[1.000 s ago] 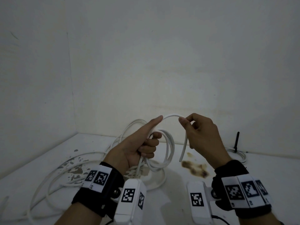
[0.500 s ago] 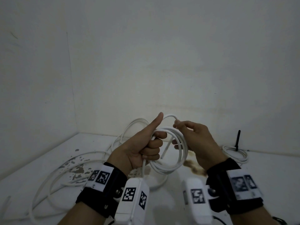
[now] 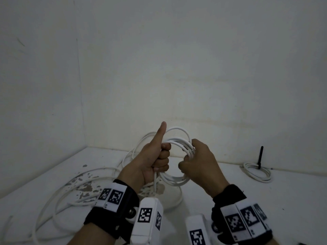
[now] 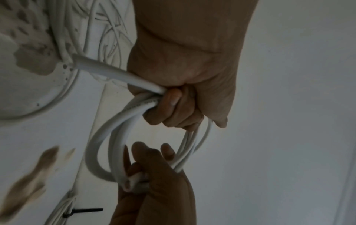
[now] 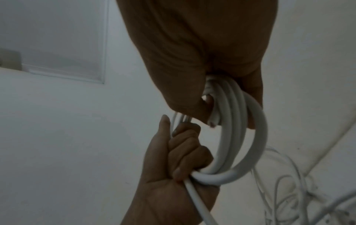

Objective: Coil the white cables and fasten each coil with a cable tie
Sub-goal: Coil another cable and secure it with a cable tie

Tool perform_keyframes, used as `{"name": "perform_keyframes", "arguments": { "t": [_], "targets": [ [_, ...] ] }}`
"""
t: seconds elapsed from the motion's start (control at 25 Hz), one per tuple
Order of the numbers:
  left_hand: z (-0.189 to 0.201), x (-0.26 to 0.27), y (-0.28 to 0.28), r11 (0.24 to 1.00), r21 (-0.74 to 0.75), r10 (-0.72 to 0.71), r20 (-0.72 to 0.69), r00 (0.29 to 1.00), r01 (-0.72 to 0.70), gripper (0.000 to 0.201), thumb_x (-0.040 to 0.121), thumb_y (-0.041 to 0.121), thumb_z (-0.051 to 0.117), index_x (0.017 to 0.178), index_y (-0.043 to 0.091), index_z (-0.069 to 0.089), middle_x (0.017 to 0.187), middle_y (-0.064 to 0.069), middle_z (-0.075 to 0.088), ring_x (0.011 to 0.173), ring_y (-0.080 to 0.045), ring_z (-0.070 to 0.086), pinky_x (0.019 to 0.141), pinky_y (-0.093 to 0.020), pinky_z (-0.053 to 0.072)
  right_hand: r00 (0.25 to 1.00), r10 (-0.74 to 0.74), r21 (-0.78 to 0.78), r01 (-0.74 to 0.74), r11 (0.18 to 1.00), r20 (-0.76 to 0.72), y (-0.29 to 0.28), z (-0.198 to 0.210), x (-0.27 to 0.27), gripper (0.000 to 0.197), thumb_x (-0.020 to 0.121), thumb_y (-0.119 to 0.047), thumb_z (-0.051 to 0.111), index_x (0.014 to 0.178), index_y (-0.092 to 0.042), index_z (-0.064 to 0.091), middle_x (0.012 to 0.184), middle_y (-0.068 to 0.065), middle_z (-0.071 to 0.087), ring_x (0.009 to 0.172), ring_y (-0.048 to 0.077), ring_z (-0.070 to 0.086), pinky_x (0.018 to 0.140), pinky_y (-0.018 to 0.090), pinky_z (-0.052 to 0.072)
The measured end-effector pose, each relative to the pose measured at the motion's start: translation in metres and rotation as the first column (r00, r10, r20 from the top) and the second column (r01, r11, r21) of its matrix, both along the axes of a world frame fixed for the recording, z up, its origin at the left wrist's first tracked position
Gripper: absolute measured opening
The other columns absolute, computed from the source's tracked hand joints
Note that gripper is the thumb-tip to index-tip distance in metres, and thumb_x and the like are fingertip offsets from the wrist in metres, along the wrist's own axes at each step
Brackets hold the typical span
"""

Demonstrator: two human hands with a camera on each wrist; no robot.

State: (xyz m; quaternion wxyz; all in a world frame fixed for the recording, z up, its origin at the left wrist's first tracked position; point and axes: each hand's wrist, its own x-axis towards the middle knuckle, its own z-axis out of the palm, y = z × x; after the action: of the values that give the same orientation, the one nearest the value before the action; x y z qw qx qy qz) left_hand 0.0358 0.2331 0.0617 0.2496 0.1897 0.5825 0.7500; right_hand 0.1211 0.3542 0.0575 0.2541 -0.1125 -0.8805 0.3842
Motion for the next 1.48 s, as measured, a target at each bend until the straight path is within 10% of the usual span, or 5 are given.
{"name": "perform_keyframes", "arguments": {
  "t": [0.32,0.6,1.0,1.24,1.48],
  "targets": [
    [-0.002,-0.001,0.008,0.989,0.053,0.135,0.013,0.991,-0.135,0.053,0.085,0.059,0.060,0.057,0.025,0.030,0.048,0.005,0.016,0.038,-0.011,0.011,0.048,-0.028,0.009,0.973,-0.149,0.436,0.059,0.898,0.176,-0.010,0.009,0.012,0.032,0.094,-0.018,0.050,0.123,-0.016,0.039,0.125,0.009,0.045,0.099,0.025,0.049,0.078,0.032,0.046],
    [-0.005,-0.029,-0.010,0.950,0.143,0.270,0.080,0.960,-0.279,0.052,0.086,0.043,0.067,0.055,0.024,0.030,0.043,0.008,0.018,0.032,-0.009,0.014,0.035,-0.019,0.014,0.950,-0.204,0.704,-0.022,0.710,0.236,-0.017,0.026,0.034,0.036,0.106,-0.041,0.031,0.077,-0.021,0.035,0.073,-0.005,0.042,0.061,0.014,0.043,0.058,0.029,0.036],
    [0.007,-0.017,-0.019,0.989,-0.105,0.095,-0.091,0.991,-0.104,0.056,0.089,0.066,0.050,0.055,0.025,0.030,0.044,0.007,0.018,0.035,-0.010,0.012,0.041,-0.022,0.009,0.947,-0.045,0.462,-0.114,0.879,0.318,0.011,0.017,0.022,0.072,0.096,-0.063,0.040,0.154,-0.027,0.020,0.143,0.008,0.051,0.130,0.027,0.049,0.098,0.035,0.041],
    [0.007,0.005,0.001,0.967,-0.252,-0.064,-0.149,0.987,0.025,0.052,0.091,0.059,0.051,0.056,0.020,0.045,0.047,0.004,0.024,0.036,-0.010,0.018,0.038,-0.019,0.013,0.937,0.322,-0.595,-0.336,0.730,-0.134,0.008,0.004,0.000,0.033,0.086,-0.042,0.071,0.097,-0.011,0.071,0.067,0.006,0.055,0.055,0.021,0.053,0.057,0.041,0.051],
    [0.006,-0.001,0.004,0.977,-0.173,0.087,-0.198,0.976,-0.123,0.054,0.075,0.067,0.067,0.066,0.016,0.051,0.050,0.004,0.024,0.039,-0.009,0.019,0.039,-0.022,0.017,0.918,0.376,-0.628,-0.369,0.685,-0.130,0.019,0.006,-0.001,0.033,0.096,-0.030,0.062,0.089,0.001,0.070,0.058,0.002,0.034,0.052,0.015,0.035,0.050,0.028,0.047]
  ]
}}
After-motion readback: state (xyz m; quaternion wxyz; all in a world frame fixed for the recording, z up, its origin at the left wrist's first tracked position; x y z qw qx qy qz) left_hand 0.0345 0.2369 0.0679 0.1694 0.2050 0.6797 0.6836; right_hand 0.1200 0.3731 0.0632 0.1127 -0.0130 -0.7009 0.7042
